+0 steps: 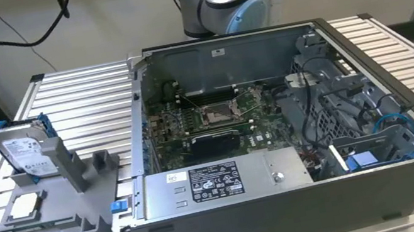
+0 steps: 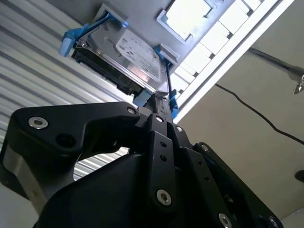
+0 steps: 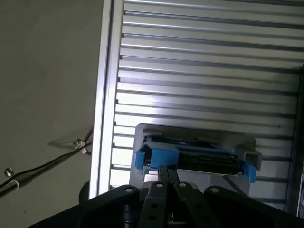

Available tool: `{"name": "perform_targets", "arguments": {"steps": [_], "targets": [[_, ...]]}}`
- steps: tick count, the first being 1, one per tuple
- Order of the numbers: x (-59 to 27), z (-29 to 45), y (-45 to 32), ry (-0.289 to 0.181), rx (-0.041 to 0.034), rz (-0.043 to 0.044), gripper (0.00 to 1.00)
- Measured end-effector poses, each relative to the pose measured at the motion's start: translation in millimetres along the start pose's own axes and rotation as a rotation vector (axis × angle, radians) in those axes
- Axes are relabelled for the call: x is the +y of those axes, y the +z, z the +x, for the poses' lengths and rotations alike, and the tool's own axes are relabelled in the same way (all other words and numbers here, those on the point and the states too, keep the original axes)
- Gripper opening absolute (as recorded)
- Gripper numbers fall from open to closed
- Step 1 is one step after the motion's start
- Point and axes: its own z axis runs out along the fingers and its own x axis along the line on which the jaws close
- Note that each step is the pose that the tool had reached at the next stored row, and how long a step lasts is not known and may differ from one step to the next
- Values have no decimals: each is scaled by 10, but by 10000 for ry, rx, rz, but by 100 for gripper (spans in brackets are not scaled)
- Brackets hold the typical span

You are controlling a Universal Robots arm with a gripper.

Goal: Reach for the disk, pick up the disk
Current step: 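Pick up the disk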

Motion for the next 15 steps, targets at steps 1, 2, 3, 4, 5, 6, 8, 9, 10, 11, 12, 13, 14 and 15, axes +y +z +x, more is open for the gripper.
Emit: {"name": "perform_targets", "arguments": {"steps": [1, 2, 3, 4, 5, 6, 8, 9, 10, 11, 12, 13, 14, 15], "targets": [[0, 0, 0, -145, 5, -1, 0], [0, 0, 1, -292, 10, -1, 0], [0, 0, 0, -432, 16, 0, 0], [0, 0, 0, -601, 23, 0, 0], [0, 0, 0, -754, 29, 0, 0], [-1, 0, 0, -914, 35, 0, 0], [0, 0, 0, -1242, 47, 0, 0], [0, 0, 0, -1425, 54, 0, 0], [0, 0, 0, -1600, 61, 0, 0], [0, 0, 0, -1776, 67, 0, 0], [-1, -1, 0, -1948, 74, 0, 0], [-1, -1, 0, -2115, 81, 0, 0], [0, 0, 0, -2294, 87, -1, 0], [0, 0, 0, -2474, 94, -1, 0]]}}
